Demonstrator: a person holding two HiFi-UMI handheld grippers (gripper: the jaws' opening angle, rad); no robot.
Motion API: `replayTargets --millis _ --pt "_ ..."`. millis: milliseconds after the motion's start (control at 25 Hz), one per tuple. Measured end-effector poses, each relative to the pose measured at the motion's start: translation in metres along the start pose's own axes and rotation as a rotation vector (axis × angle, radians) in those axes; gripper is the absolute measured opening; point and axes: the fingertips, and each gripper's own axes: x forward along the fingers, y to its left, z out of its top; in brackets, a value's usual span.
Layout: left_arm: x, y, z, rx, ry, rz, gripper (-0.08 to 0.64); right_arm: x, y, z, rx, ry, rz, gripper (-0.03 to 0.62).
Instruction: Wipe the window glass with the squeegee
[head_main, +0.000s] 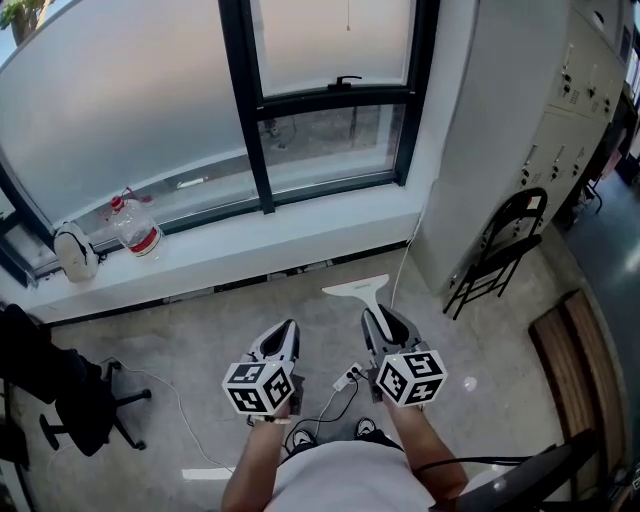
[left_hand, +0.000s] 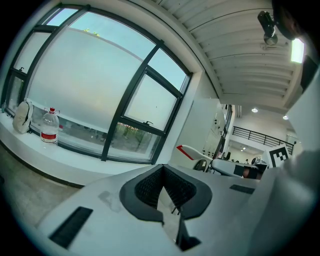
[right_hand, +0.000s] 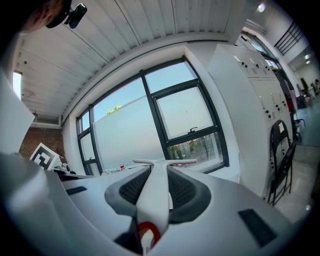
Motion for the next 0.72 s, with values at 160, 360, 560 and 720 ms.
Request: replayTargets --millis 160,360,560,720 --pt "0.002 -0.005 -0.005 -0.003 0.005 -0.005 0.0 -0.004 -0.005 -0.005 -0.006 0.008 -0.008 0.092" --pt "0.013 -0.014 -0.01 -0.005 0.015 -0.003 0.0 -0.009 -0.02 -0.007 -0.002 0.01 -0.009 0.092" --pt "0.019 -0.028 -0.012 -0.011 0.009 0.002 0.0 -0.019 -0.037 -0.003 0.002 0.012 -0.016 0.092" --pt "0.022 -0.031 -0.01 -0.017 -0.006 0.016 0.0 -0.018 -0.044 0.0 -0.006 0.018 -0.001 0.092"
